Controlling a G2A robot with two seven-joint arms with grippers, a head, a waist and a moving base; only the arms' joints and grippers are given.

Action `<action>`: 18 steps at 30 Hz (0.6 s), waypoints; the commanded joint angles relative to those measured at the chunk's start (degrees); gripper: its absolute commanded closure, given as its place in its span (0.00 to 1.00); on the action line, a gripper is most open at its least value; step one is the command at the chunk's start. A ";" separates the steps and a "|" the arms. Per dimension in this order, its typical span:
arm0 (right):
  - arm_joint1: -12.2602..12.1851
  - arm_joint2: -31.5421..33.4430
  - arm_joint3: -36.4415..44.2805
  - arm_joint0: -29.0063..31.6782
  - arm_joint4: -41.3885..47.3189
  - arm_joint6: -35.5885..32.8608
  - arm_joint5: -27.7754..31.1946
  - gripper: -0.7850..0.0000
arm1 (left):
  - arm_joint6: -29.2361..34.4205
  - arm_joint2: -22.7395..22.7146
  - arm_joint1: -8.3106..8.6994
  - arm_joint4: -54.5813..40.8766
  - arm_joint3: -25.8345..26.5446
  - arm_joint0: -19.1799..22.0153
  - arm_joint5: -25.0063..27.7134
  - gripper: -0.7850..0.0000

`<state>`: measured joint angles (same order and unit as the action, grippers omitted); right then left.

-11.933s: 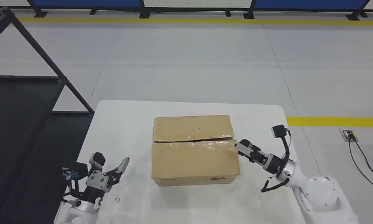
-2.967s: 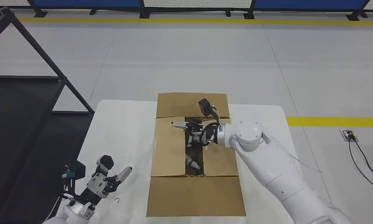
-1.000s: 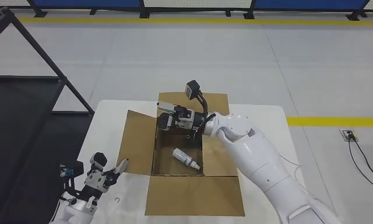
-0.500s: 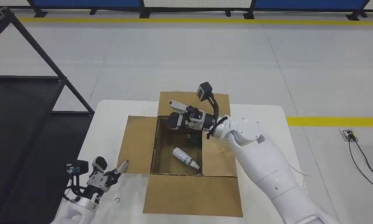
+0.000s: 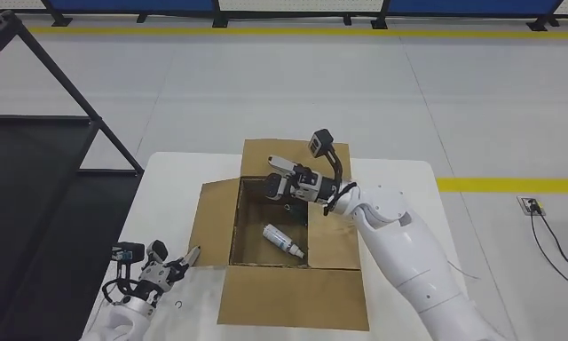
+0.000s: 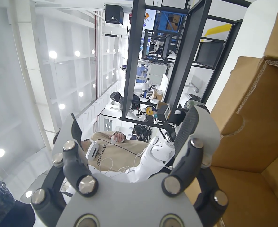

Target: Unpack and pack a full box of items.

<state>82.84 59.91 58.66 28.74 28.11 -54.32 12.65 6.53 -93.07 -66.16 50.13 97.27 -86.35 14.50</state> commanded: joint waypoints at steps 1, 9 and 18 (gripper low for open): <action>-0.13 0.37 0.37 0.40 -0.13 -0.07 0.01 0.00 | 0.12 -0.07 0.01 0.22 -0.15 0.08 -0.05 0.00; -0.56 1.15 0.99 1.22 -1.03 -1.13 -0.81 0.00 | -1.48 -2.22 0.07 -1.47 2.06 -0.70 0.04 0.00; -1.53 2.93 2.54 2.82 -2.84 -3.25 -1.06 0.00 | -4.78 -8.43 0.30 -2.95 10.99 -4.11 0.62 0.00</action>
<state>81.46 62.53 60.96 31.29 25.49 -57.29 11.53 2.19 -100.62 -65.89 47.05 107.04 -89.97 15.06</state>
